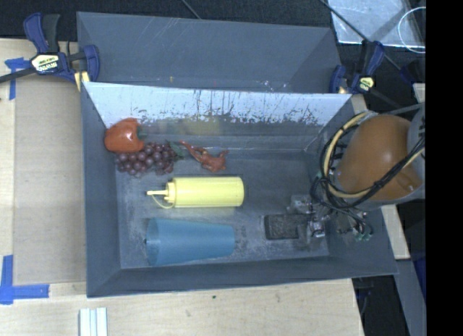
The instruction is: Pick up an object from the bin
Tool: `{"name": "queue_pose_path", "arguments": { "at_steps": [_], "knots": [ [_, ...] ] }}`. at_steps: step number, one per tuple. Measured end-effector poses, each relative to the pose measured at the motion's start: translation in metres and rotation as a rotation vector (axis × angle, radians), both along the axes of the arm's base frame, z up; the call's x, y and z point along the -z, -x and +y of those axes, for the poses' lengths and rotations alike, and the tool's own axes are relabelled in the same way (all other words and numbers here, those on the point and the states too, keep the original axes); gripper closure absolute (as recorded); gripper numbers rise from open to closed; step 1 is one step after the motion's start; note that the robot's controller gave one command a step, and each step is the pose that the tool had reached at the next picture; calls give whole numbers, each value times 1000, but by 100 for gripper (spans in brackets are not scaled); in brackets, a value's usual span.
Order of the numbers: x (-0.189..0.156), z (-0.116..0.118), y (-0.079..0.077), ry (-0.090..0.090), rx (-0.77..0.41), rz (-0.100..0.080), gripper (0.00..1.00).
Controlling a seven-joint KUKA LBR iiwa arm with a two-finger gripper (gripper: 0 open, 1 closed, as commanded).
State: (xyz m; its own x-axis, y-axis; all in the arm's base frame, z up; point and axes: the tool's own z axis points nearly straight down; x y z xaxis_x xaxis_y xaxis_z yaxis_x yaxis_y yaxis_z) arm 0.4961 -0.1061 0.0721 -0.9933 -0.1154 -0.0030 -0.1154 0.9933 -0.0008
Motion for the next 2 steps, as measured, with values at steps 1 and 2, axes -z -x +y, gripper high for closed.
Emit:
{"name": "queue_pose_path", "arguments": {
  "at_steps": [1,2],
  "knots": [
    [-4,0,0,1,-1,-4,100],
    [-11,0,-1,1,-1,-8,100]
  ]
}}
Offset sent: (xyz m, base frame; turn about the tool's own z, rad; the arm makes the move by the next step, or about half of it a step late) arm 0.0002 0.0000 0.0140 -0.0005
